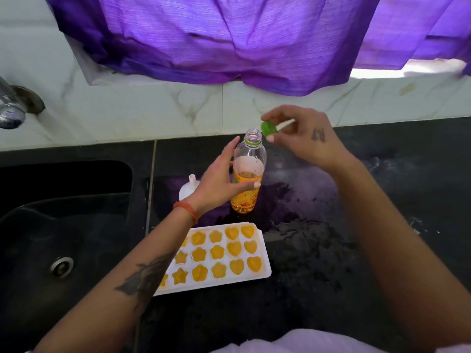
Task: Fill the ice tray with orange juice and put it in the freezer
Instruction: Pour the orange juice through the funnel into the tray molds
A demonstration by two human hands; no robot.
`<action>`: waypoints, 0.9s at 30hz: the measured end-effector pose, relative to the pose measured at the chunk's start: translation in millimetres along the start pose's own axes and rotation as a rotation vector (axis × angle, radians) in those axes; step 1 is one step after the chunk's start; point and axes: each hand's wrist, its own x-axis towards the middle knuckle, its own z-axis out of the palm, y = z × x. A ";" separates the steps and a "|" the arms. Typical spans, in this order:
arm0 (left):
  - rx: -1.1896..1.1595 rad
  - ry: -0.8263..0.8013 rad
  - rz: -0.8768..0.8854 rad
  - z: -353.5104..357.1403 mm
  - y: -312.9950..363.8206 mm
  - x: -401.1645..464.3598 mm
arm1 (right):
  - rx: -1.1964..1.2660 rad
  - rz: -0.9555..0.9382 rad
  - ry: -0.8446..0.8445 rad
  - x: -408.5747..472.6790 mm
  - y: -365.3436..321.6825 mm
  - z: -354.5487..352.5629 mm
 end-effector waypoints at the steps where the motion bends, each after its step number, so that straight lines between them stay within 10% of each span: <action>1: -0.018 0.012 0.001 3.4 1.0 1.6 | -0.085 -0.060 -0.049 6.3 -10.0 -0.6; 10: -0.082 0.059 0.014 12.2 -7.1 3.3 | -0.520 -0.249 -0.391 38.9 -30.6 -3.1; 27: -0.081 0.048 -0.013 13.2 -11.4 4.3 | -0.841 -0.268 -0.413 43.0 -18.4 7.3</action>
